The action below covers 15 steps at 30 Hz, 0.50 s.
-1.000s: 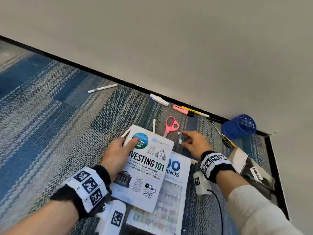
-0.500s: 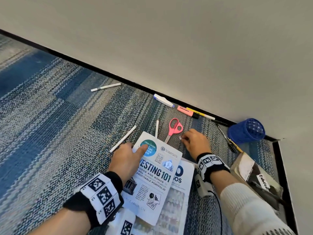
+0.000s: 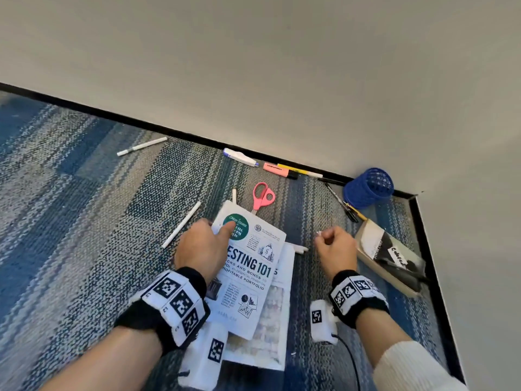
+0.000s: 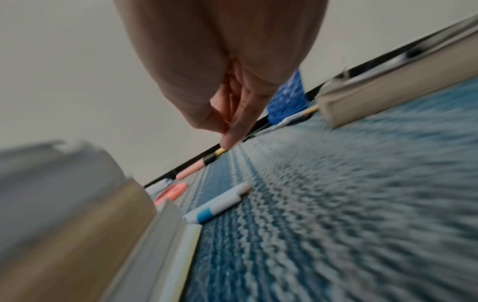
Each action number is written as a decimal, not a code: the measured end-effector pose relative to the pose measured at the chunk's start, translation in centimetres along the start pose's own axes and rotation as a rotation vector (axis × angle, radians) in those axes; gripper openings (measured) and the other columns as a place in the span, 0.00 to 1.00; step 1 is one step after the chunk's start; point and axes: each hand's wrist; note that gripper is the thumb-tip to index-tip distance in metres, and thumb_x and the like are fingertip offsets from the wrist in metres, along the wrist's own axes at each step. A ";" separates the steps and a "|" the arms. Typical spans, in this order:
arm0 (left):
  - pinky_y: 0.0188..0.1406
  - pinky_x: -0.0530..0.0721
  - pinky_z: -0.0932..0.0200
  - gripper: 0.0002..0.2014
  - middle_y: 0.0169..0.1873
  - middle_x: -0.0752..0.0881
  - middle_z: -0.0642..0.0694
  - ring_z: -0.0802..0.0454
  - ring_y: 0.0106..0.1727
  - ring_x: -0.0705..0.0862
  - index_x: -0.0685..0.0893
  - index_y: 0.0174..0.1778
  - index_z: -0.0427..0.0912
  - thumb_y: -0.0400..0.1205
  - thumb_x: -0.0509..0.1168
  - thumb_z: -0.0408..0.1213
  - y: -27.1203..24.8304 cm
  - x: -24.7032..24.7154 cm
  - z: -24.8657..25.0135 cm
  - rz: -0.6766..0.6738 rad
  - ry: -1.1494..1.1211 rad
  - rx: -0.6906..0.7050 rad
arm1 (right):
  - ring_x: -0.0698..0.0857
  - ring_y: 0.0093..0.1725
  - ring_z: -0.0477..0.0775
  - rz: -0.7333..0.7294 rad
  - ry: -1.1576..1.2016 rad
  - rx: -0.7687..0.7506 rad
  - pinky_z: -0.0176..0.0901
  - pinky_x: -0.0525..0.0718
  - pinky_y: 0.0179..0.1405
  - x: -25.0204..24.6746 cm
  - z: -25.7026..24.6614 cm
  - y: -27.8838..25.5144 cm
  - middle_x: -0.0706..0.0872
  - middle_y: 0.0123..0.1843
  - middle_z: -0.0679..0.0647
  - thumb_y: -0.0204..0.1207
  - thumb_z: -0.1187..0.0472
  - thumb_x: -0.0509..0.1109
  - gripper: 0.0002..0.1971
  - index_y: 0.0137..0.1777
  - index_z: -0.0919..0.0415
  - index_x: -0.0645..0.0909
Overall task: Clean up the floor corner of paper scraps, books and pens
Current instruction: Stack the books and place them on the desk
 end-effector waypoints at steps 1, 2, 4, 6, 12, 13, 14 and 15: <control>0.54 0.80 0.50 0.29 0.55 0.86 0.39 0.41 0.55 0.82 0.78 0.64 0.37 0.82 0.62 0.60 -0.5 0.3 1.0 0.021 0.008 0.019 | 0.83 0.36 0.60 0.002 -0.003 0.029 0.49 0.81 0.43 -1.1 0.4 -1.0 0.84 0.32 0.57 0.71 0.65 0.74 0.08 0.33 0.63 0.79; 0.52 0.80 0.50 0.27 0.53 0.86 0.39 0.41 0.53 0.83 0.79 0.61 0.38 0.82 0.63 0.60 -0.9 0.7 2.1 0.025 0.006 0.038 | 0.83 0.36 0.60 0.005 -0.010 0.056 0.50 0.82 0.44 -2.3 0.9 -2.0 0.85 0.32 0.57 0.70 0.65 0.75 0.07 0.33 0.63 0.81; 0.48 0.80 0.52 0.23 0.48 0.86 0.42 0.43 0.49 0.82 0.80 0.54 0.39 0.82 0.64 0.58 -2.0 2.1 4.8 0.000 -0.034 0.072 | 0.85 0.36 0.62 0.050 -0.002 0.074 0.54 0.84 0.45 -5.3 1.6 -4.1 0.87 0.32 0.58 0.69 0.66 0.76 0.05 0.33 0.63 0.84; 0.45 0.76 0.54 0.21 0.45 0.83 0.44 0.45 0.47 0.78 0.81 0.52 0.38 0.82 0.66 0.56 -3.4 3.6 7.2 -0.046 -0.076 0.128 | 0.86 0.36 0.61 0.135 -0.016 0.075 0.55 0.85 0.46 -8.9 2.0 -6.4 0.89 0.32 0.57 0.69 0.66 0.77 0.05 0.34 0.62 0.86; 0.56 0.84 0.42 0.24 0.49 0.85 0.39 0.38 0.52 0.83 0.78 0.48 0.37 0.79 0.68 0.58 -7.0 6.3 8.4 -0.161 -0.200 0.230 | 0.88 0.34 0.60 0.299 0.105 0.260 0.61 0.88 0.43 -18.8 2.3 -15.6 0.87 0.28 0.56 0.68 0.64 0.79 0.13 0.27 0.54 0.80; 0.56 0.84 0.40 0.25 0.51 0.86 0.37 0.37 0.53 0.84 0.80 0.50 0.36 0.78 0.69 0.59 -8.0 6.9 8.4 -0.206 -0.205 0.239 | 0.89 0.35 0.64 0.341 0.111 0.303 0.64 0.88 0.44 -20.2 1.9 -17.8 0.88 0.30 0.58 0.67 0.64 0.79 0.12 0.29 0.55 0.79; 0.56 0.84 0.40 0.25 0.52 0.87 0.38 0.37 0.53 0.84 0.82 0.52 0.37 0.78 0.69 0.59 -8.8 7.3 8.4 -0.241 -0.210 0.251 | 0.88 0.36 0.66 0.381 0.116 0.328 0.66 0.87 0.43 -21.1 1.5 -19.6 0.88 0.30 0.59 0.66 0.64 0.79 0.12 0.30 0.56 0.77; 0.56 0.84 0.43 0.24 0.51 0.87 0.40 0.38 0.53 0.84 0.83 0.53 0.39 0.78 0.69 0.58 -10.1 8.0 8.6 -0.296 -0.217 0.266 | 0.88 0.36 0.67 0.433 0.097 0.357 0.67 0.87 0.42 -22.1 1.0 -21.7 0.88 0.30 0.59 0.65 0.63 0.79 0.12 0.30 0.57 0.76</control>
Point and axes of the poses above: each hand's wrist, its own y-axis towards the middle knuckle, its own x-axis out of the palm, z = x × y
